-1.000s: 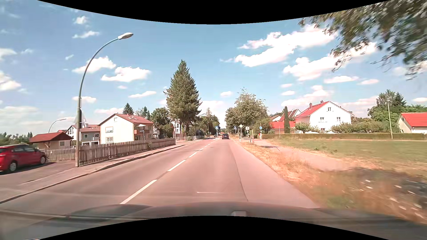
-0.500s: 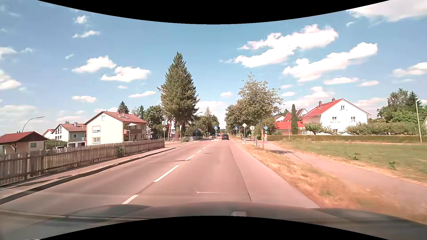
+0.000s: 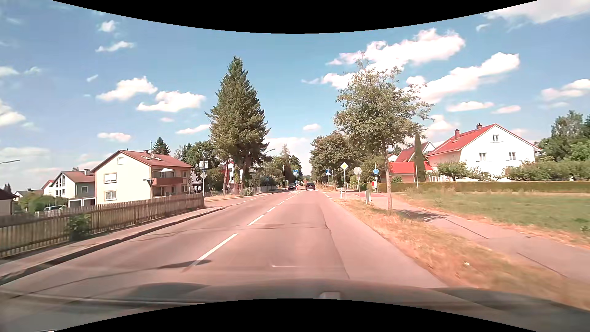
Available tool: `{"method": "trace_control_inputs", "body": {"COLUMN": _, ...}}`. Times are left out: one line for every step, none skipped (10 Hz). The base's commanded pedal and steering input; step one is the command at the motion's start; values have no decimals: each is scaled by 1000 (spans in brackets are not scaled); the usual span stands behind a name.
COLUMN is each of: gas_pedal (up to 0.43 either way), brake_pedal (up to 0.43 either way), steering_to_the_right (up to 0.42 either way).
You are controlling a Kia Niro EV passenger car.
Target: Follow the waypoints while adhering to traffic rules and regulations
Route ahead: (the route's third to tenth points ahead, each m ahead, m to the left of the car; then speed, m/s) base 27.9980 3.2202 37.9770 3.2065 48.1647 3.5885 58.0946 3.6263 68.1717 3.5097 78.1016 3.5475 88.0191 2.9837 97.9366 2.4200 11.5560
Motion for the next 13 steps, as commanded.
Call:
{"method": "trace_control_inputs", "body": {"gas_pedal": 98, "brake_pedal": 0, "steering_to_the_right": 0}}
{"method": "trace_control_inputs", "body": {"gas_pedal": 87, "brake_pedal": 0, "steering_to_the_right": 0}}
{"method": "trace_control_inputs", "body": {"gas_pedal": 87, "brake_pedal": 0, "steering_to_the_right": 0}}
{"method": "trace_control_inputs", "body": {"gas_pedal": 87, "brake_pedal": 0, "steering_to_the_right": 0}}
{"method": "trace_control_inputs", "body": {"gas_pedal": 87, "brake_pedal": 0, "steering_to_the_right": 0}}
{"method": "trace_control_inputs", "body": {"gas_pedal": 87, "brake_pedal": 0, "steering_to_the_right": 0}}
{"method": "trace_control_inputs", "body": {"gas_pedal": 87, "brake_pedal": 0, "steering_to_the_right": 0}}
{"method": "trace_control_inputs", "body": {"gas_pedal": 87, "brake_pedal": 0, "steering_to_the_right": 0}}
{"method": "trace_control_inputs", "body": {"gas_pedal": 87, "brake_pedal": 0, "steering_to_the_right": 0}}
{"method": "trace_control_inputs", "body": {"gas_pedal": 87, "brake_pedal": 0, "steering_to_the_right": 0}}
{"method": "trace_control_inputs", "body": {"gas_pedal": 87, "brake_pedal": 0, "steering_to_the_right": 0}}
{"method": "trace_control_inputs", "body": {"gas_pedal": 87, "brake_pedal": 0, "steering_to_the_right": 0}}
{"method": "trace_control_inputs", "body": {"gas_pedal": 87, "brake_pedal": 0, "steering_to_the_right": 0}}
